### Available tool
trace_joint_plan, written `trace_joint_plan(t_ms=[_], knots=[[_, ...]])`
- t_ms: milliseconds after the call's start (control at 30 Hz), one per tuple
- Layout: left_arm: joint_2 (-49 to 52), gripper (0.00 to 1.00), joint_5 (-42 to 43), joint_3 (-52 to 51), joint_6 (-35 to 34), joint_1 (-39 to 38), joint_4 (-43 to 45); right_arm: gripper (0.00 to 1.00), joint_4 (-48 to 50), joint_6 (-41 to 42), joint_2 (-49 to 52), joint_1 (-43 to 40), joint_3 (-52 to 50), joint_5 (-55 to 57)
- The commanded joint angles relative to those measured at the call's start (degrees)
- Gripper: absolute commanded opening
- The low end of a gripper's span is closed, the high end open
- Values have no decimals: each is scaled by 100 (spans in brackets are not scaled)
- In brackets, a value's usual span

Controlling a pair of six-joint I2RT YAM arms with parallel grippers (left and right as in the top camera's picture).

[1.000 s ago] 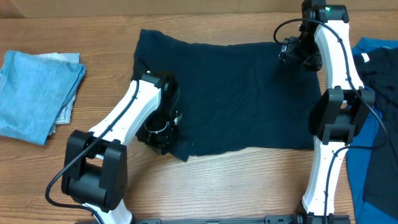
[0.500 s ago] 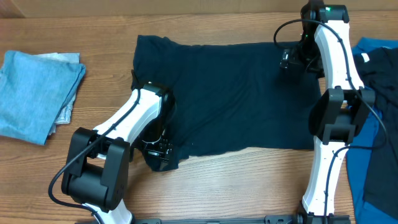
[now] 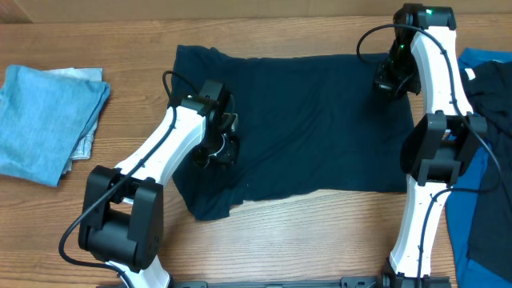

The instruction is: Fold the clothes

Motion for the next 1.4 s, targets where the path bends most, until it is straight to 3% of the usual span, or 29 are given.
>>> trace_joint_plan(t_ms=[0, 167, 467, 733, 867, 1033, 1133, 1200, 1367], knots=[[-107, 4, 127, -221, -184, -133, 125, 4, 37, -22, -216, -13, -15, -42], [-107, 4, 131, -752, -426, -387, 487, 4, 114, -24, -216, -13, -15, -39], [-107, 4, 129, -870, -417, -988, -925, 4, 175, -48, -216, -13, -15, -37], [-107, 4, 216, -2184, -426, -992, -181, 4, 181, -131, -216, -13, -15, -37], [-229, 4, 660, -2208, -424, -1132, -240, 5, 181, -131, -216, -13, -15, -35], [-1467, 4, -46, -2208, -918, -1429, -398, 6, 190, -153, -216, -13, -15, 26], [-2409, 4, -1178, -2210, -1513, -1425, -387, 7, 271, -151, -216, -13, -15, 24], [-2487, 4, -1641, -2240, -1600, -1425, -299, 8, 304, -149, -216, -13, -15, 24], [-2033, 4, -1652, -2839, -1628, -1425, 616, 8, 310, -151, -216, -13, -15, 24]])
